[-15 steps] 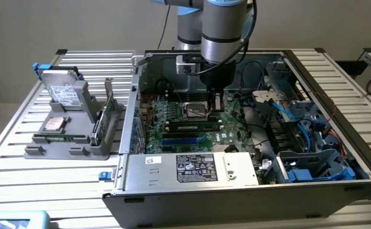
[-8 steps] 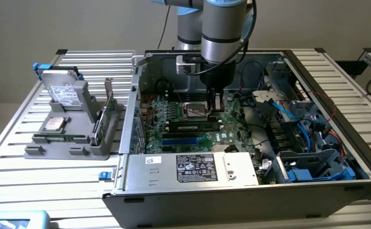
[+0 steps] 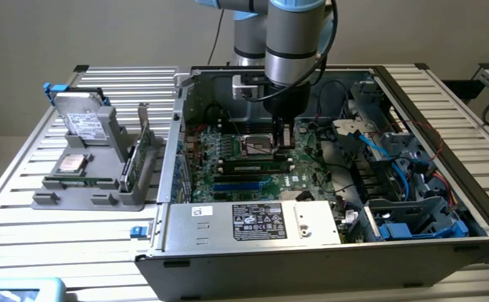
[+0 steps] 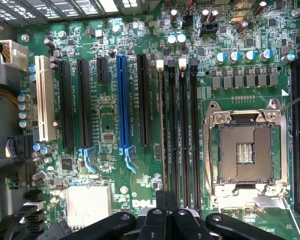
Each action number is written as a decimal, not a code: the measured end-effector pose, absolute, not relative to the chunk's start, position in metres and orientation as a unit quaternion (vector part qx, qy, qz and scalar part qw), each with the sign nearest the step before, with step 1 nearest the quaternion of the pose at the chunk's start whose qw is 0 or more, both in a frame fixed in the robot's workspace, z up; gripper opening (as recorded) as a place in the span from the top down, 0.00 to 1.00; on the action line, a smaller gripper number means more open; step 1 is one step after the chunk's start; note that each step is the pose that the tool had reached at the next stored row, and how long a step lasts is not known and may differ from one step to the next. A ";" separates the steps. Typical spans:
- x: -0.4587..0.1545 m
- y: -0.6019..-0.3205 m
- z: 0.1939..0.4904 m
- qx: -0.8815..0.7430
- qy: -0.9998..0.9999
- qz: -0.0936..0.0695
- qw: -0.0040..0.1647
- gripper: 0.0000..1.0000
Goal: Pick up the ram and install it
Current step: 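Press down the ram until it locks into place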
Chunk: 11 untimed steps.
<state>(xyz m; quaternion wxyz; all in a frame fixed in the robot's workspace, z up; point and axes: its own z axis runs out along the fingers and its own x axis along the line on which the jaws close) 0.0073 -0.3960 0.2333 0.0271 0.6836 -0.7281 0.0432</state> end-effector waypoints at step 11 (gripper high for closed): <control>0.006 -0.394 0.231 0.685 -0.727 0.043 0.027 0.89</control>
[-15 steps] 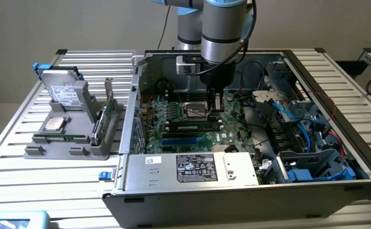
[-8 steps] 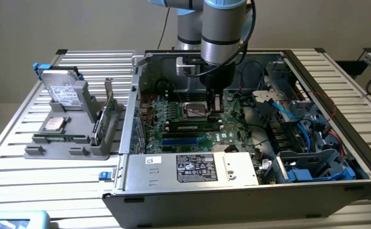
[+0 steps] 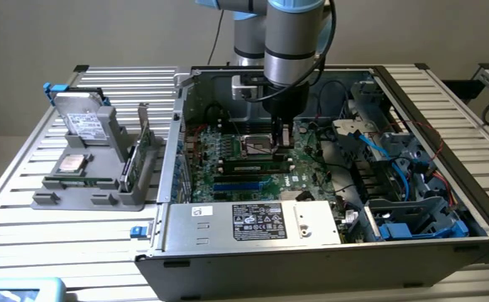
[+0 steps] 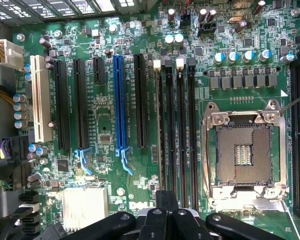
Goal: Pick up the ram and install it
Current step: 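Press down the ram until it locks into place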
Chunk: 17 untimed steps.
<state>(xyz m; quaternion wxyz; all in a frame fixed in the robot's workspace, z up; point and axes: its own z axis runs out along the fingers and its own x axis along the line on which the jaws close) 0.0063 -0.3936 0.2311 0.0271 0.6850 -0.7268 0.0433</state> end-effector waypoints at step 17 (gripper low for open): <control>0.006 -0.394 0.226 0.692 -0.720 0.044 0.027 0.89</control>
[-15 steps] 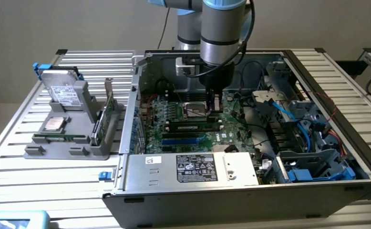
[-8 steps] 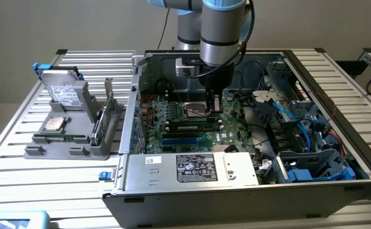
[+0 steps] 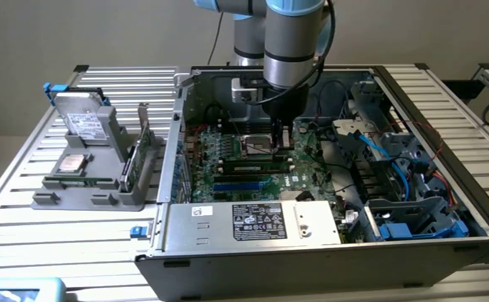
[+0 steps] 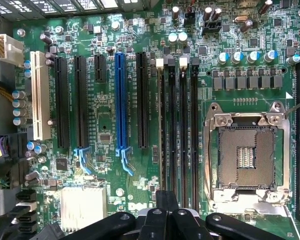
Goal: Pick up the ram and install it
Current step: 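Press down the ram until it locks into place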
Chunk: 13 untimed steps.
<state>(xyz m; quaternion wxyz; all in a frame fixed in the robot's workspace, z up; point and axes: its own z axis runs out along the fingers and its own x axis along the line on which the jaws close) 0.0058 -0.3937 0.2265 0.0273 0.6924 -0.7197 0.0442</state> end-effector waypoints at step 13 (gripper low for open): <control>-0.016 -0.394 0.232 0.694 -0.718 0.044 0.027 0.89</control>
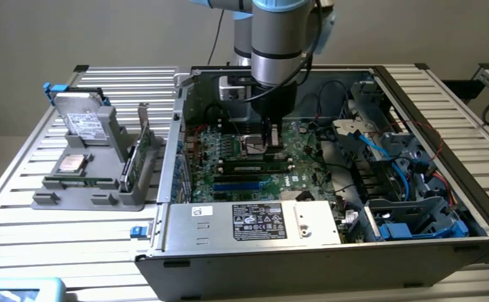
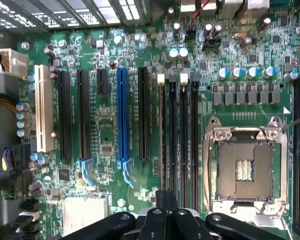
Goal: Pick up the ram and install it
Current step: 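Press down the ram until it locks into place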
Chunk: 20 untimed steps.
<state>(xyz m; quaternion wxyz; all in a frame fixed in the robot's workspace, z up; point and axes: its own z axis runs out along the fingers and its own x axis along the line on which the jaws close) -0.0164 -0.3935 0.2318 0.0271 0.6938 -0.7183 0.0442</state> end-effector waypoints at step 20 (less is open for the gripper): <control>-0.064 -0.394 0.232 0.694 -0.718 0.044 0.027 0.89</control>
